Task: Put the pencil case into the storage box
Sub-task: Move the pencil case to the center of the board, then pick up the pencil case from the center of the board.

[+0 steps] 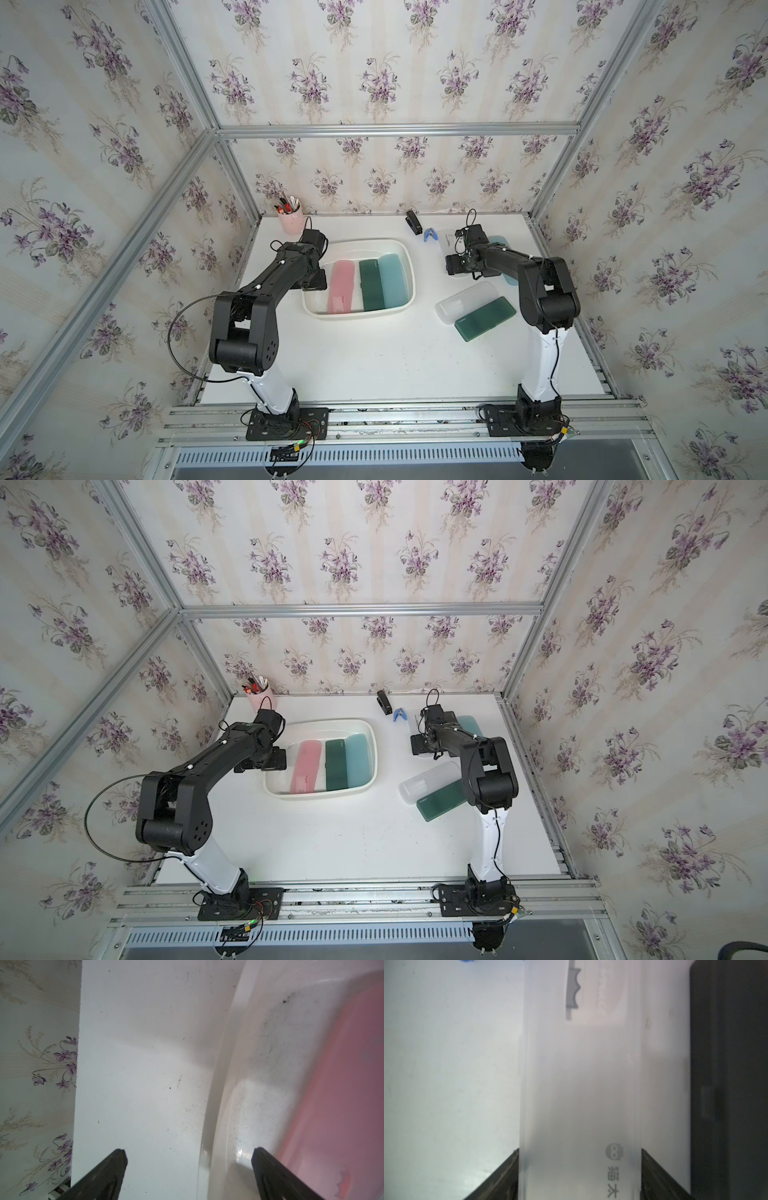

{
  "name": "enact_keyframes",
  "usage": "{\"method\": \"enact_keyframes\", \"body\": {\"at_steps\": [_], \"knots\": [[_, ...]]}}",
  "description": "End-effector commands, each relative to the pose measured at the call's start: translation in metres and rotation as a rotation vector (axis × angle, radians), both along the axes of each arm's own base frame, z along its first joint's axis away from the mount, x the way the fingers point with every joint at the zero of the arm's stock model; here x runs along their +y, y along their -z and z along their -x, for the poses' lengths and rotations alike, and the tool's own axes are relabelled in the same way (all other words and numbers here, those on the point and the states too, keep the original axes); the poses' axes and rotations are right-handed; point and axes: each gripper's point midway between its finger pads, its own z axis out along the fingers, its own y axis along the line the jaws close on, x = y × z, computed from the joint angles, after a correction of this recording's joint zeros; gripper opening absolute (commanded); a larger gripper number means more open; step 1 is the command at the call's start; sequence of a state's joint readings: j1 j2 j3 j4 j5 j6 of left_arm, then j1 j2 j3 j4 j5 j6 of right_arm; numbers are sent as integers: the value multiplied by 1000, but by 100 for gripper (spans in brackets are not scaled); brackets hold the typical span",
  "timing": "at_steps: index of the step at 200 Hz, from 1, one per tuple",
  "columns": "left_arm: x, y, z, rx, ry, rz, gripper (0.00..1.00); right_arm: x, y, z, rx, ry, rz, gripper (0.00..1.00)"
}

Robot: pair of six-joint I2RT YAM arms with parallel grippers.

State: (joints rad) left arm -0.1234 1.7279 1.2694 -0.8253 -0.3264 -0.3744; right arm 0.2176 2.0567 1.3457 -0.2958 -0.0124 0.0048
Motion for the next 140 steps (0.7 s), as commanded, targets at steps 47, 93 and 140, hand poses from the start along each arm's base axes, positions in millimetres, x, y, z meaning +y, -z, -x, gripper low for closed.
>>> {"method": "enact_keyframes", "body": {"at_steps": [47, 93, 140], "knots": [[-2, 5, 5, 2, 5, 14, 99, -17, -1, 64, 100, 119, 9, 100], [-1, 4, 4, 3, 6, 7, 99, -12, -11, 18, 56, 113, 35, 100], [1, 4, 6, 9, 7, -5, 99, -11, 6, -13, 86, 117, 78, 100]]}}
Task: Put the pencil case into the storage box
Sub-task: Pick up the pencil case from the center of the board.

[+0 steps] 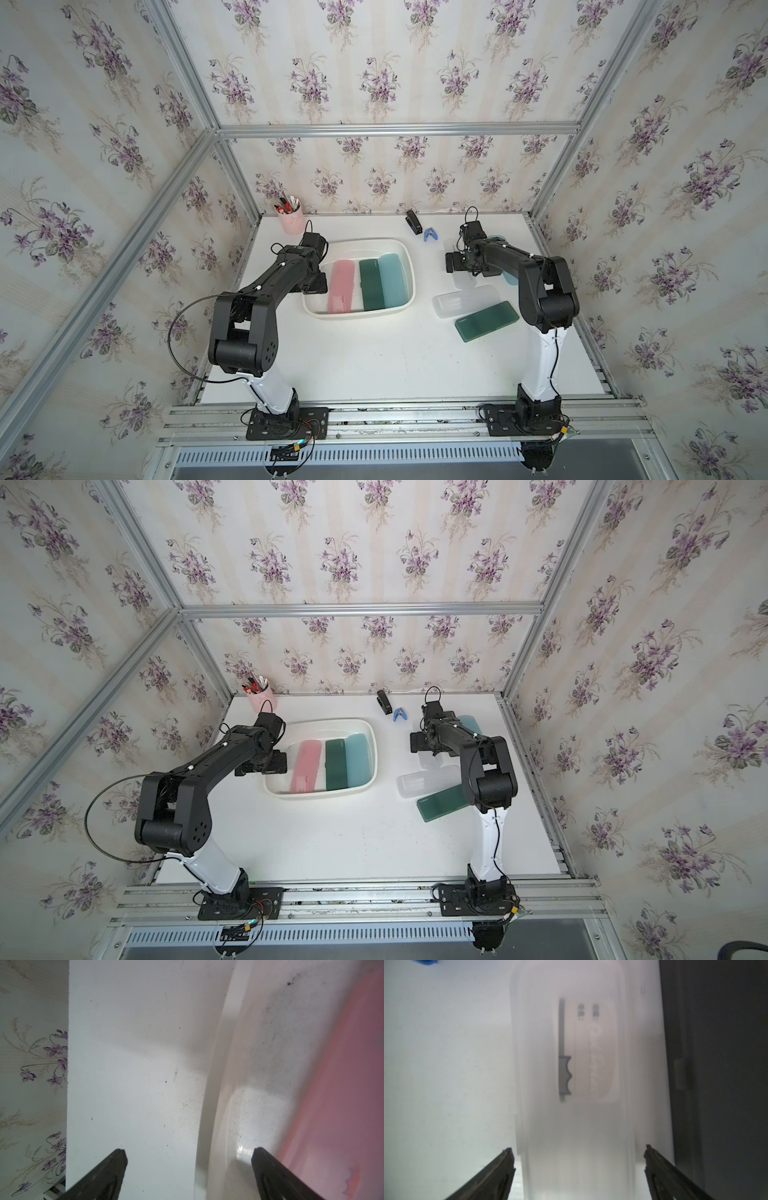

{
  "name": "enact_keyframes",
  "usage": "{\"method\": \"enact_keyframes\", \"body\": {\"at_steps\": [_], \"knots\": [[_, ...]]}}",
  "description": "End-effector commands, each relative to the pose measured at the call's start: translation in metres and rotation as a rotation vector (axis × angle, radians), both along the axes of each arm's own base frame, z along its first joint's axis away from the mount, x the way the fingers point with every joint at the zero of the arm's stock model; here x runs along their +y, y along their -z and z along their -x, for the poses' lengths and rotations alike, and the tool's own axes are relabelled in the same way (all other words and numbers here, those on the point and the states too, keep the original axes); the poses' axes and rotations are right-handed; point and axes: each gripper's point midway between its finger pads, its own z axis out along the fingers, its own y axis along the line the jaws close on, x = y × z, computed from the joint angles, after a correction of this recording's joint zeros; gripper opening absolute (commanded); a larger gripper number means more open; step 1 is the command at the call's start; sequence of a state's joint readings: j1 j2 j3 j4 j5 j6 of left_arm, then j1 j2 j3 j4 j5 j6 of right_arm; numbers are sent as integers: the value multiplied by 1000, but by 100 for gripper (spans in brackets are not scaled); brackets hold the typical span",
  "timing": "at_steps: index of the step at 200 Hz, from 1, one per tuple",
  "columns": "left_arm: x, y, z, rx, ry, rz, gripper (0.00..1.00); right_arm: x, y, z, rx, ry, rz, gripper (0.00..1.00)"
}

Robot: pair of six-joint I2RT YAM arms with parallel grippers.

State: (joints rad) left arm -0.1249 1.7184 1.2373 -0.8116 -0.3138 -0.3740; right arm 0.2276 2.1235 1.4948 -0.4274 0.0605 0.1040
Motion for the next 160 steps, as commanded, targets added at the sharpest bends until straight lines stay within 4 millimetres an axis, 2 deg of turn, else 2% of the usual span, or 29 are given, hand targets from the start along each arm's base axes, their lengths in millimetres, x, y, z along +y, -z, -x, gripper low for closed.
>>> {"method": "enact_keyframes", "body": {"at_steps": [1, 20, 41, 58, 80, 97, 116, 145, 160], "knots": [[3, -3, 0, -1, 4, -16, 99, -7, 11, 1, 48, 6, 44, 100], [3, -2, 0, 0, 6, -18, 99, -9, 19, 4, 63, 6, 60, 98], [2, -1, 0, 1, 7, -15, 99, -6, 23, 11, 70, -2, 34, 84], [2, -1, -1, -2, 8, -13, 99, -3, 20, 15, 64, -4, 8, 73], [2, -2, -1, -3, 10, -13, 99, -1, 7, 16, 41, 6, -19, 71], [2, -3, -1, -6, 9, -12, 99, 3, -13, 15, 5, 15, -50, 71], [1, -5, -2, -11, 7, -5, 99, 10, -45, 14, -46, 22, -108, 70], [-3, -14, -4, -34, 3, 18, 99, 34, -97, 19, -138, 10, -192, 70], [-2, -22, -5, -51, -5, 24, 99, 54, -121, 24, -171, -9, -232, 70]]}}
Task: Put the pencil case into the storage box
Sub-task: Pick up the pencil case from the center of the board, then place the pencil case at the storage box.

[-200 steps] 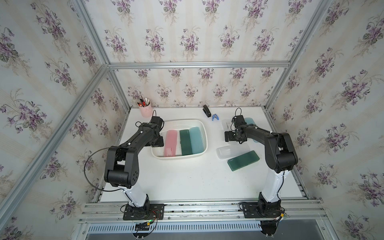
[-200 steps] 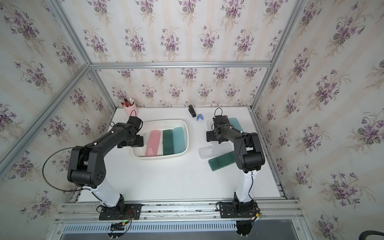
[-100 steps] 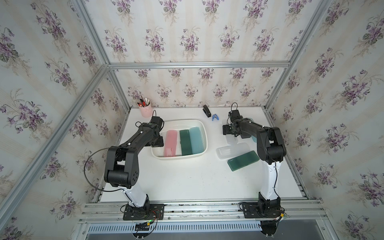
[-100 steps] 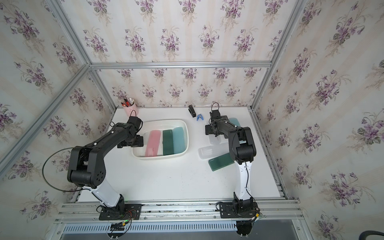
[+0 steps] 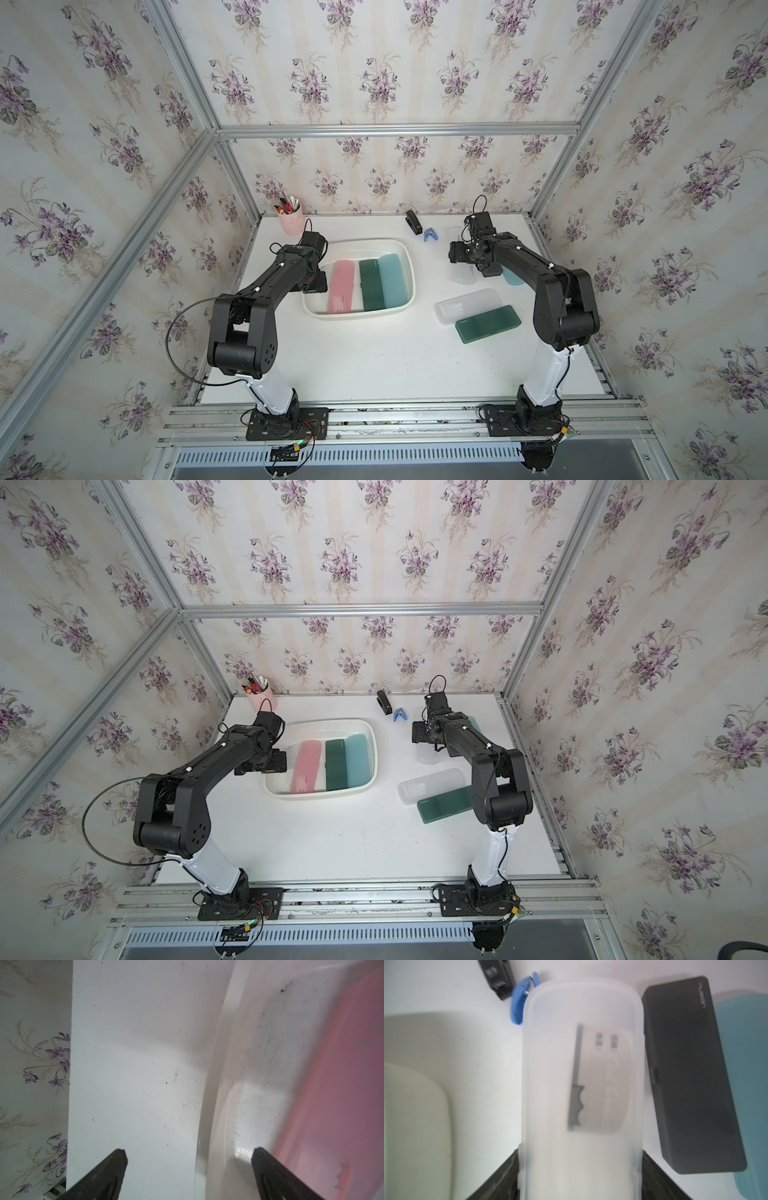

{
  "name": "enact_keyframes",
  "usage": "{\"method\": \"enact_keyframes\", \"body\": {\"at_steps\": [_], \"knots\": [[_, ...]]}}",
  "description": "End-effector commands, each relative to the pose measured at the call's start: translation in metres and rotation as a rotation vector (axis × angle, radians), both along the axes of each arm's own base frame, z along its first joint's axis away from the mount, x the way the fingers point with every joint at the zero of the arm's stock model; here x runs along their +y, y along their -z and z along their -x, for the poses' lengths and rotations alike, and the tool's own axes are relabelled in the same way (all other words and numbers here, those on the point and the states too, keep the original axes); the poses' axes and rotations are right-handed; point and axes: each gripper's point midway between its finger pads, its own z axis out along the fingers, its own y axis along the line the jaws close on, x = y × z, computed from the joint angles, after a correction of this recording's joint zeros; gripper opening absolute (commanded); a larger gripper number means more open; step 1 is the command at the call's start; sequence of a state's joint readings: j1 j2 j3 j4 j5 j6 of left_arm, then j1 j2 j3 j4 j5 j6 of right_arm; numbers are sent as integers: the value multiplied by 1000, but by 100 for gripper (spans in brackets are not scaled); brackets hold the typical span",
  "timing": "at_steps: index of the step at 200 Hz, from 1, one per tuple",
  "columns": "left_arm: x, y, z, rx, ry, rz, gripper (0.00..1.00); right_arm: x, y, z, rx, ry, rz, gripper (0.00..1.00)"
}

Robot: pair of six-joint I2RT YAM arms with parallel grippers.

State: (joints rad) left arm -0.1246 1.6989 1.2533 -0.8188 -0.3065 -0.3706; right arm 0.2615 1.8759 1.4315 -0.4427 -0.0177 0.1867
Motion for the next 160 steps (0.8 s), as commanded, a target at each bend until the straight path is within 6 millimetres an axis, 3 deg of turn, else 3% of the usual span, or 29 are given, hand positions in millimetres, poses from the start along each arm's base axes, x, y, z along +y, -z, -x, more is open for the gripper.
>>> {"method": "enact_keyframes", "body": {"at_steps": [1, 21, 43, 46, 52, 76, 95, 116, 160], "knots": [[-1, -12, -1, -26, -10, 16, 99, 29, -31, 8, -35, -14, -88, 70], [2, -23, 1, -40, -38, 28, 99, 74, -51, 21, -54, -72, -152, 70], [11, -31, 3, -57, -99, 80, 99, 137, -57, 36, -52, -140, -196, 69], [13, -32, 3, -61, -106, 82, 99, 156, -58, 44, -53, -173, -203, 70], [14, -34, 4, -67, -115, 87, 99, 176, -59, 47, -53, -190, -221, 69], [19, -40, 7, -71, -141, 91, 99, 251, -51, 55, -34, -255, -299, 69], [22, -40, 11, -67, -142, 93, 99, 299, -41, 57, -23, -282, -327, 69], [31, -38, 17, -68, -157, 97, 99, 339, -33, 57, -11, -302, -385, 69], [43, -32, 24, -64, -176, 113, 99, 387, -22, 59, 15, -311, -494, 70]]}}
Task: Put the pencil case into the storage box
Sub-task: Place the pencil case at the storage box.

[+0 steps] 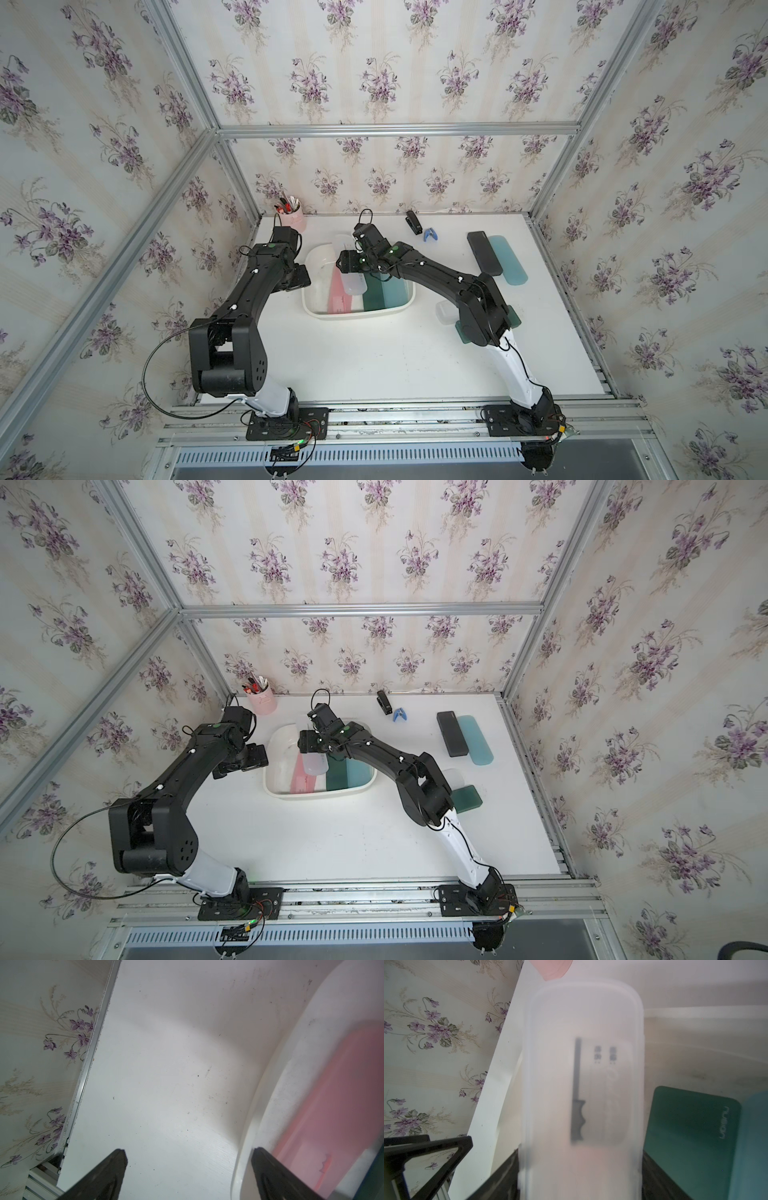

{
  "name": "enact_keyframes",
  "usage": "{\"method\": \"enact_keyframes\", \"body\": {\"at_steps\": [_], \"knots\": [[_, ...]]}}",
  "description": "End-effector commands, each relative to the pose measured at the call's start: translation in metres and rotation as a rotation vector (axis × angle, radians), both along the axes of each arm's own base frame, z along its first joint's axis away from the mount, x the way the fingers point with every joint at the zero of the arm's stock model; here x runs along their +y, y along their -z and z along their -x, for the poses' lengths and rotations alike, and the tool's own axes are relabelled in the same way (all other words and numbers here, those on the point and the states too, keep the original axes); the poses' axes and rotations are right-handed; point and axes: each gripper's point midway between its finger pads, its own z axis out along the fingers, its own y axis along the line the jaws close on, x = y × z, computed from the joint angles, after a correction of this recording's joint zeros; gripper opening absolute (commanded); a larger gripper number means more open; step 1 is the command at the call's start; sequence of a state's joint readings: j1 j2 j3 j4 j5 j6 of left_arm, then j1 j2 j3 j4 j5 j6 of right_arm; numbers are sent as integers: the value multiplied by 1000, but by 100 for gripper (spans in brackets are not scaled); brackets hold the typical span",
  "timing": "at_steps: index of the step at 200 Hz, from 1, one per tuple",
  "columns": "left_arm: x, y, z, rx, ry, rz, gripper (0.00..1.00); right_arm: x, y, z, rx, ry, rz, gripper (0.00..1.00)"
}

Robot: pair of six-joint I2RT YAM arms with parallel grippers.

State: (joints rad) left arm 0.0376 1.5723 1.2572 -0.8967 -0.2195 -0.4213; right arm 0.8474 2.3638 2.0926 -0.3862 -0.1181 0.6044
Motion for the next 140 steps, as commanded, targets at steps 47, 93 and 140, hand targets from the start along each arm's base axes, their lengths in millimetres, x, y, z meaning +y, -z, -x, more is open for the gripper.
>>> {"method": "enact_keyframes", "body": {"at_steps": [47, 93, 140], "knots": [[-1, 4, 0, -1, 14, 25, 99, 53, 1, 12, 49, -5, -175, 70], [-2, 4, -1, -4, 18, 31, 99, 74, 27, 15, 87, 1, -206, 72], [-3, 4, -1, -8, 22, 38, 99, 86, 47, 9, 117, 14, -226, 84]]}}
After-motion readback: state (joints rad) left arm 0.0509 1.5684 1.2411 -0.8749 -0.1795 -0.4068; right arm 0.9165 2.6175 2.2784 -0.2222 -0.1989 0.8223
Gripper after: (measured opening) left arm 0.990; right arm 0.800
